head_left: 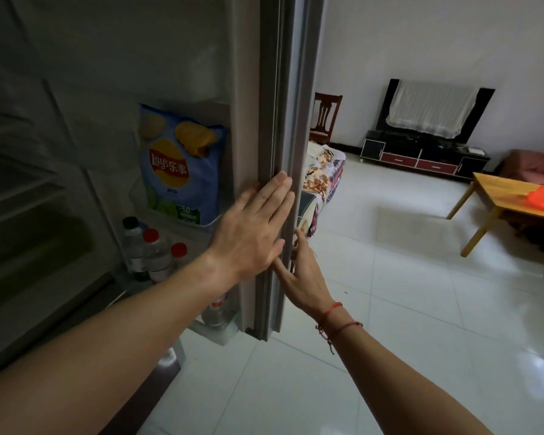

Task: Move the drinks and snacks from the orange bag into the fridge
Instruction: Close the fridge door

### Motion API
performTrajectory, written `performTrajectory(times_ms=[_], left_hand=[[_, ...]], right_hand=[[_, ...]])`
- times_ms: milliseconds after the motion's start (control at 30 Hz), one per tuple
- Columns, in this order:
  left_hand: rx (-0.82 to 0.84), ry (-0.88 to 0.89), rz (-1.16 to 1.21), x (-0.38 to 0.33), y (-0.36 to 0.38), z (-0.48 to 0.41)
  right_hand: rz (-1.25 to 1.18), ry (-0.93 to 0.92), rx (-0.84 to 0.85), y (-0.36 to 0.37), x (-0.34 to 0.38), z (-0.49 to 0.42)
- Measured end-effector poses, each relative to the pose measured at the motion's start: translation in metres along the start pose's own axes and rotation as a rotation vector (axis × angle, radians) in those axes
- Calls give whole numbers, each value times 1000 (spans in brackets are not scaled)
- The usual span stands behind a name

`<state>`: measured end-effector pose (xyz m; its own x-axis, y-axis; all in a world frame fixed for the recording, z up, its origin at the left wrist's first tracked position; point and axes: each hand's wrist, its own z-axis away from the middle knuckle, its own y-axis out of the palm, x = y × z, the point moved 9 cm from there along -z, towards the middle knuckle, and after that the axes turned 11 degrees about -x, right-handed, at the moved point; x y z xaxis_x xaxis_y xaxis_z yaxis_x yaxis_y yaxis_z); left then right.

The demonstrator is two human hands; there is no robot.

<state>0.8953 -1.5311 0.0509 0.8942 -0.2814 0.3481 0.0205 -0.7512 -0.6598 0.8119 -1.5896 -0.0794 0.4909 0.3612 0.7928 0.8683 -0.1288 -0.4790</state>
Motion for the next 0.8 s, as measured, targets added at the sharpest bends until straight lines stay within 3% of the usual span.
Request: performTrajectory(times_ms=[200, 367, 800], left_hand=[[-13, -133, 88, 0, -47, 71], [-79, -236, 88, 11, -84, 134], [-232, -768, 253, 81, -161, 277]], right_hand=[[-4, -142, -19, 3, 38, 69], [-2, -286, 95, 37, 71, 107], [-152, -727, 329, 147, 217, 172]])
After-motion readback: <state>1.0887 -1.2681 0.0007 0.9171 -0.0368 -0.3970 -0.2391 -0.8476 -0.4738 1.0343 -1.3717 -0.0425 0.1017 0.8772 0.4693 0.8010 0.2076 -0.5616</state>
